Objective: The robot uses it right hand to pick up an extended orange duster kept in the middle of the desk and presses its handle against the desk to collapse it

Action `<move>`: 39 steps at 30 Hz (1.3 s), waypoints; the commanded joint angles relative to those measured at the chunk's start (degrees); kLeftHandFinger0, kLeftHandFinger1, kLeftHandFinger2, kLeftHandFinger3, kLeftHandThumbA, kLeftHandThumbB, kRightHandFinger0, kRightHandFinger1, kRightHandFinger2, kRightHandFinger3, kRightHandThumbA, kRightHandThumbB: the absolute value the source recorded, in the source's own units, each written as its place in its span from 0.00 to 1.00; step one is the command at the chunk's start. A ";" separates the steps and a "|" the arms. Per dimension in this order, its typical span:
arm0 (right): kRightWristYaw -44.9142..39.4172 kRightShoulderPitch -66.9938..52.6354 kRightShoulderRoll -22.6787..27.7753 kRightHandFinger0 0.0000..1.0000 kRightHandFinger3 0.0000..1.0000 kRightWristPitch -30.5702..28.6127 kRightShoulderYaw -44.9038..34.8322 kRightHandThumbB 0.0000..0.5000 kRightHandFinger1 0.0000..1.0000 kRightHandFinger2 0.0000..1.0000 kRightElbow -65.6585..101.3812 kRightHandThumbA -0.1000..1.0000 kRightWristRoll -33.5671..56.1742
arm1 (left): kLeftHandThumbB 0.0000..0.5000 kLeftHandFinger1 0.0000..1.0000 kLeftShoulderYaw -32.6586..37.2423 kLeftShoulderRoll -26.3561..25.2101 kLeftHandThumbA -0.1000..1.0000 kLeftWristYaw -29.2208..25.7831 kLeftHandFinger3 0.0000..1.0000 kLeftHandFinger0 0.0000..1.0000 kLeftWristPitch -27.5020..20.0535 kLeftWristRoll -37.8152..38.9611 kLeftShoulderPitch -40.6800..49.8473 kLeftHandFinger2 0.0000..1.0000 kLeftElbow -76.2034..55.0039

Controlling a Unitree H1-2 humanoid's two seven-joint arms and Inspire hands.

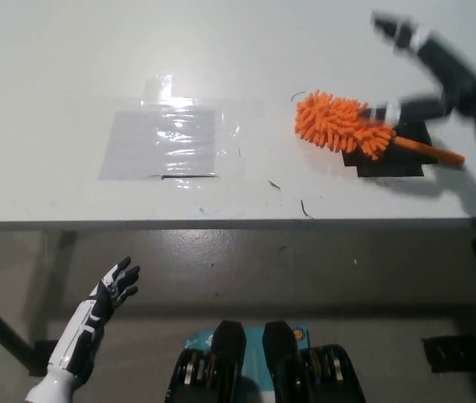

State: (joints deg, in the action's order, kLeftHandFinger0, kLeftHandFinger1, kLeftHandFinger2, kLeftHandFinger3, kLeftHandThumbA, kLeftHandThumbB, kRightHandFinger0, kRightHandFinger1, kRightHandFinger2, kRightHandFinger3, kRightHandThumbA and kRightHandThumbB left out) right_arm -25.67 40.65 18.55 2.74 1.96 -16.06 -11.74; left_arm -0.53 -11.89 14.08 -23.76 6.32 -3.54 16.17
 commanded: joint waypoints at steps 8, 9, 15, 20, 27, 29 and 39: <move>16.25 -32.98 -13.77 1.00 1.00 -26.20 -6.28 0.79 1.00 1.00 61.82 1.00 0.50 | 0.75 1.00 0.27 -0.88 1.00 1.90 1.00 1.00 -2.02 1.90 -9.48 1.00 0.03; 16.47 -34.20 -14.68 1.00 1.00 -27.08 -5.87 0.77 1.00 1.00 60.45 1.00 0.67 | 0.75 1.00 0.17 -0.88 1.00 1.93 1.00 1.00 -2.05 2.17 -9.82 1.00 0.05; 22.20 -37.68 -13.58 1.00 1.00 -29.67 -2.17 0.49 1.00 1.00 48.87 1.00 0.07 | 0.74 1.00 0.19 -1.17 1.00 2.17 1.00 1.00 -2.54 2.10 -11.27 1.00 0.87; 23.33 -42.02 -15.94 1.00 1.00 -29.67 -2.19 0.47 1.00 1.00 38.22 1.00 1.83 | 0.75 1.00 0.36 -1.23 1.00 2.69 1.00 1.00 -1.66 2.33 -11.22 1.00 0.66; 19.18 -41.32 -18.93 1.00 1.00 -29.67 -5.84 0.47 1.00 1.00 25.63 1.00 10.85 | 0.75 1.00 0.37 -1.08 1.00 2.49 1.00 1.00 -1.91 1.93 -10.72 1.00 0.54; 18.71 -40.65 -19.30 1.00 1.00 -29.53 -6.67 0.46 1.00 1.00 22.48 1.00 12.15 | 0.75 1.00 0.48 -1.00 1.00 2.47 1.00 1.00 -2.18 1.69 -10.63 1.00 0.54; 15.90 -36.71 -18.32 1.00 1.00 -23.22 -7.03 0.44 1.00 1.00 13.30 1.00 14.27 | 0.74 1.00 0.50 -0.89 1.00 3.18 1.00 1.00 -2.16 2.03 -8.61 1.00 -0.15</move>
State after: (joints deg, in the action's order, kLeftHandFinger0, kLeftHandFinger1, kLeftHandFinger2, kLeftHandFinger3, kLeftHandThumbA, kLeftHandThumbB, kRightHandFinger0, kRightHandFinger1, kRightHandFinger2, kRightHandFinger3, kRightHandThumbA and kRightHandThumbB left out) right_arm -10.48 1.72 -0.18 -19.25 -5.03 -2.68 -1.76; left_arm -0.20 -11.96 15.97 -23.99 6.72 -12.13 17.77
